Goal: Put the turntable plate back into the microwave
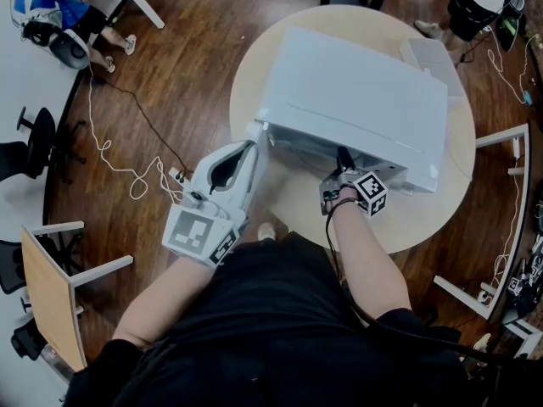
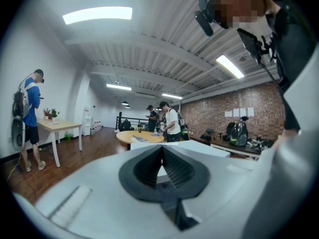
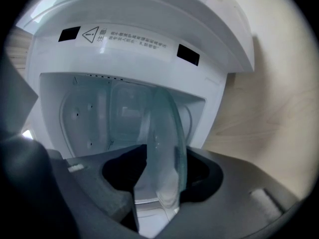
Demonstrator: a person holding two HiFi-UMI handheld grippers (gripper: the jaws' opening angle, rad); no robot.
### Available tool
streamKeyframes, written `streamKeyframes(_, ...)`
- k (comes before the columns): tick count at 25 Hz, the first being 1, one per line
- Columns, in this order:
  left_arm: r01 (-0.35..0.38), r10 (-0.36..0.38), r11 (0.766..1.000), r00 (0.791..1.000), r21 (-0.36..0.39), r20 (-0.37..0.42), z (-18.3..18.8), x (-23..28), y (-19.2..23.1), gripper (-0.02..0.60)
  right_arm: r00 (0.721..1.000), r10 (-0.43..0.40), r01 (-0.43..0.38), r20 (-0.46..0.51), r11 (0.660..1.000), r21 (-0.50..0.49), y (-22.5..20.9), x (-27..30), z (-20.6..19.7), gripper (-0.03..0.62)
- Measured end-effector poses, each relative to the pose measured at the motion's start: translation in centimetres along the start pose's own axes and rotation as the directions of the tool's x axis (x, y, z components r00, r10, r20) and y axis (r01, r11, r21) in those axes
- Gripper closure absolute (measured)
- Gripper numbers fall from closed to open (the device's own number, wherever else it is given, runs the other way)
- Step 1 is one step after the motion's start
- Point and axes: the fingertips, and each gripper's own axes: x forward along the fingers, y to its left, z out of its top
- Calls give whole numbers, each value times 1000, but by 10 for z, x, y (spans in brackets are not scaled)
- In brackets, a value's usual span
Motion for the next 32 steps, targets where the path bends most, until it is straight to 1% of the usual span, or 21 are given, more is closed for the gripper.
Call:
streamKeyframes(4,-2,2,1000,1000,-1,-2,-1,0,-2,578,998,-35,33,-55,999,-42,0,1,-6,399)
streamKeyframes(7,-3,3,1000,1000,-1,-1,-1,-1,-3,580,995,-71,67,-75,996,-59,-3,0,-11,399)
streamKeyframes(9,-4,4,1000,1000,0,-2,0,-2,-4,580,990,-112,108,-85,993,-50,-11,-2,-15,397)
streamKeyframes(11,-7,7,1000,1000,0,-1,0,-3,-5,579,987,-135,134,-89,991,-21,-21,-6,-18,364)
streamKeyframes(13,-9,9,1000,1000,0,-2,-1,-3,-5,579,990,-113,113,-82,994,-2,-24,-8,-19,364)
streamKeyframes(16,-8,8,1000,1000,1,-2,-2,-3,-5,580,993,-91,91,-79,996,-1,-23,-6,-18,365)
streamKeyframes(23,2,-2,1000,1000,4,0,-2,-4,-9,580,991,-103,104,-88,995,10,-24,-11,-22,365)
streamKeyframes(29,22,-22,1000,1000,6,3,-1,-2,-14,580,988,-112,110,-104,993,-31,-29,-19,-24,365)
streamKeyframes(32,33,-33,999,999,4,1,-2,-1,-16,579,988,-120,118,-98,993,-30,-34,-26,-22,365)
